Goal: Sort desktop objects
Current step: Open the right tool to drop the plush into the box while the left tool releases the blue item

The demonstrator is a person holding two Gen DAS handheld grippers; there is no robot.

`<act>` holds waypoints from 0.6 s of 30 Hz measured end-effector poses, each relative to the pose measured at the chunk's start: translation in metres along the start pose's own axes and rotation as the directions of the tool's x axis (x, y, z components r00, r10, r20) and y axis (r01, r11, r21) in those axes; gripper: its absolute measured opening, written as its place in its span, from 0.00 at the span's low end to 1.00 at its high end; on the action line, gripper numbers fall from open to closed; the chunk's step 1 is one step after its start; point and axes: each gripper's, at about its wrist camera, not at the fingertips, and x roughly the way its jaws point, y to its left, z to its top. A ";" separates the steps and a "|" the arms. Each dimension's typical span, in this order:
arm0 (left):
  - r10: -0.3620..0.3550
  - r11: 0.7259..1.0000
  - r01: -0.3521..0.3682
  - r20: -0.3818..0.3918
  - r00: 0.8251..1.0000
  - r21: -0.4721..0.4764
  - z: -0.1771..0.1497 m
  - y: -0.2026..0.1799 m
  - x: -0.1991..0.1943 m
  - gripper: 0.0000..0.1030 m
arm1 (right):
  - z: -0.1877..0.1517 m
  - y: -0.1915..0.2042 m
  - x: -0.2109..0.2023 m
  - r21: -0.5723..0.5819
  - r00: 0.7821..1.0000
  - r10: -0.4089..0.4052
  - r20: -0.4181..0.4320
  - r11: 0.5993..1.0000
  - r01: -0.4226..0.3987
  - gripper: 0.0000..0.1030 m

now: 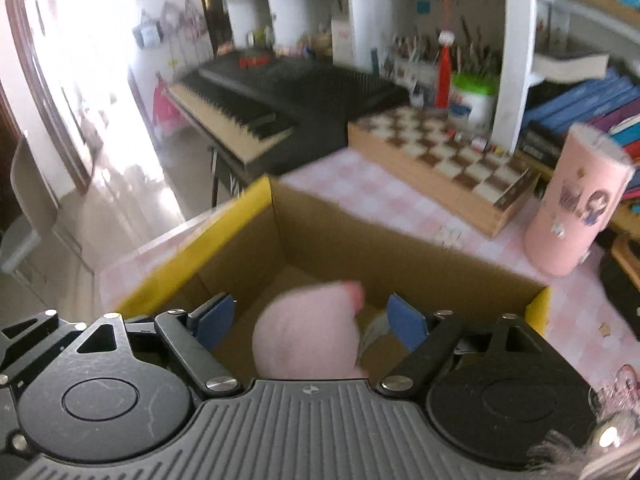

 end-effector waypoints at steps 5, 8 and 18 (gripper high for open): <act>-0.005 1.000 0.005 0.074 0.997 -0.004 0.008 0.003 -0.029 0.76 | -0.001 0.001 -0.037 0.035 0.993 -0.034 0.114 0.999 0.030 0.82; -0.011 1.000 0.012 0.116 0.993 -0.012 0.010 0.007 -0.047 0.83 | -0.007 0.002 -0.060 0.051 0.983 -0.068 0.173 0.997 0.060 0.82; -0.002 0.998 0.014 0.213 0.977 -0.056 -0.001 0.027 -0.098 0.88 | -0.047 0.002 -0.118 0.153 0.932 -0.227 0.282 0.970 0.190 0.83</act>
